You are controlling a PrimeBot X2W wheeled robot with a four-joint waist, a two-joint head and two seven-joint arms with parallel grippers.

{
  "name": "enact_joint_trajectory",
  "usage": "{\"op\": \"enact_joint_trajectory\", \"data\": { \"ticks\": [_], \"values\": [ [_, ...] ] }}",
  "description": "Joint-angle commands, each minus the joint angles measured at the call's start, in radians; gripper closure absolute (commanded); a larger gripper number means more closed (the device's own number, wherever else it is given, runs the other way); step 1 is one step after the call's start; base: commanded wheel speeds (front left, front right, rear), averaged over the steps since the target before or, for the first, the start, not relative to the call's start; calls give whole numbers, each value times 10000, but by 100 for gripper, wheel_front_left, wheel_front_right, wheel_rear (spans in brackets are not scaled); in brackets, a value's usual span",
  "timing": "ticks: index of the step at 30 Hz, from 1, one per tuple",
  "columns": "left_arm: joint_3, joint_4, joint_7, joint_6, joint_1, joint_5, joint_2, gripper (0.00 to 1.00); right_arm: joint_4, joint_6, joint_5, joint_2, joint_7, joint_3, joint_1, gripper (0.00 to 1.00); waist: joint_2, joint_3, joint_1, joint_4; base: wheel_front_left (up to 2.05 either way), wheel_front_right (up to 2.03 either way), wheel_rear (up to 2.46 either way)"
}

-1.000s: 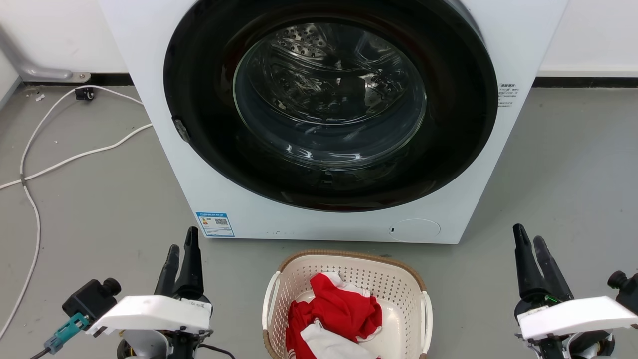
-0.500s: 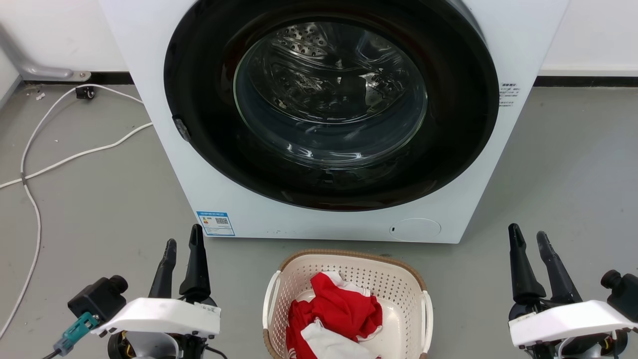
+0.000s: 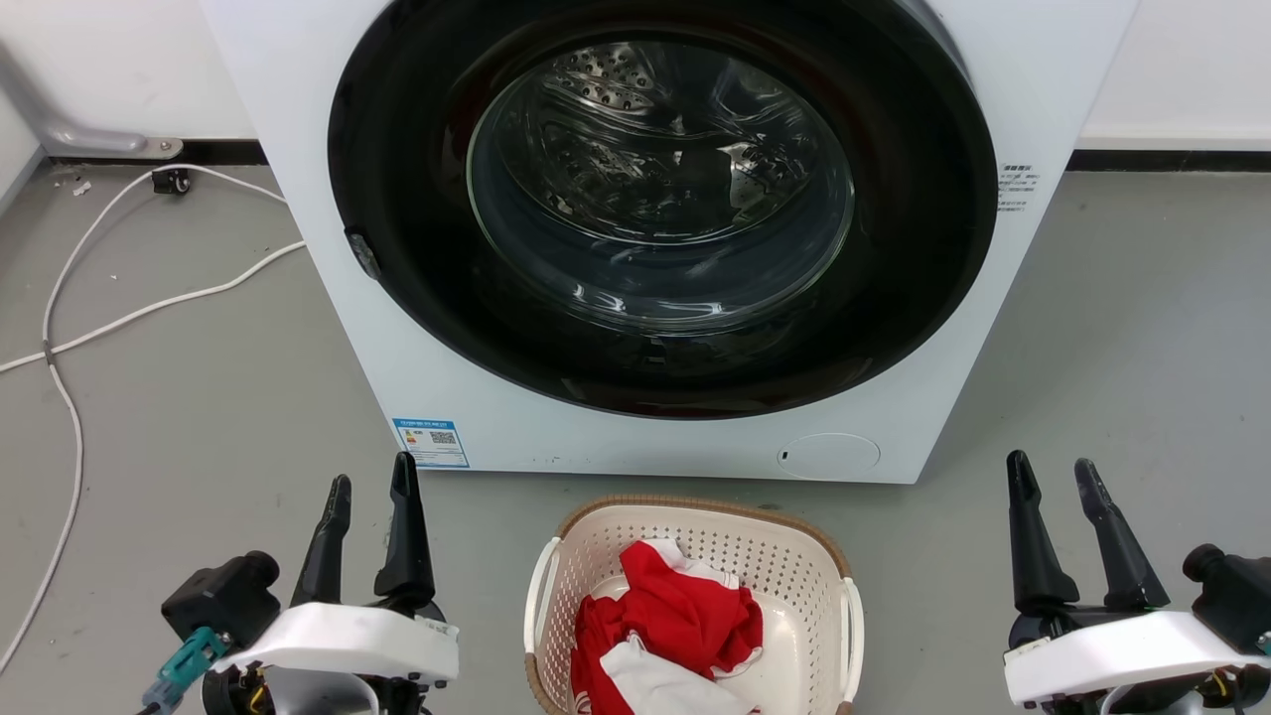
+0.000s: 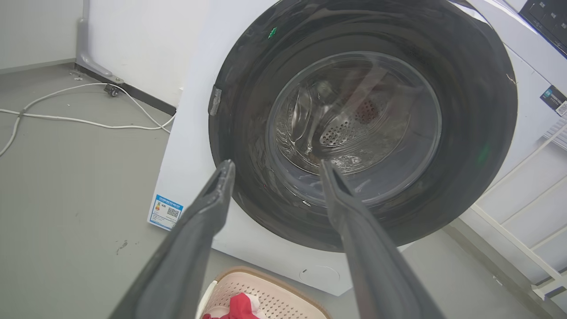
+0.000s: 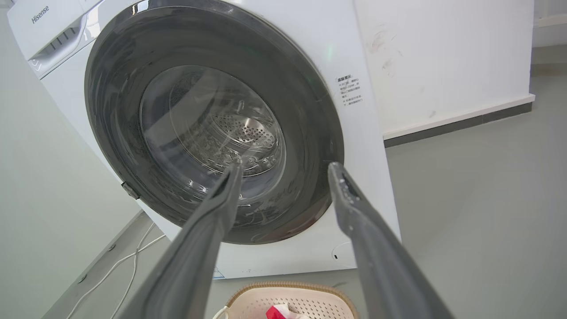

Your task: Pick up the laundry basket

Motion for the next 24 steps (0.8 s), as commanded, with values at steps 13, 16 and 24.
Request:
{"op": "enact_joint_trajectory", "data": {
  "ticks": [13, 16, 24],
  "values": [
    [-216, -140, -393, 135, 150, 1447, 28, 0, -301, 0, -1389, -57, -376, 7, 193, 0, -1, 20, 0, 8, 0, 0, 0],
    [-242, -145, -455, 43, 187, 1730, 28, 0, -342, 0, -1707, -57, -438, 33, 247, 0, -1, 25, 0, 12, 0, 0, 0],
    [-293, -146, -639, -180, 292, 2484, 28, 0, -453, 0, -2481, -60, -619, 84, 378, 0, -1, 15, 0, 40, 0, 0, 0]
  ]
}}
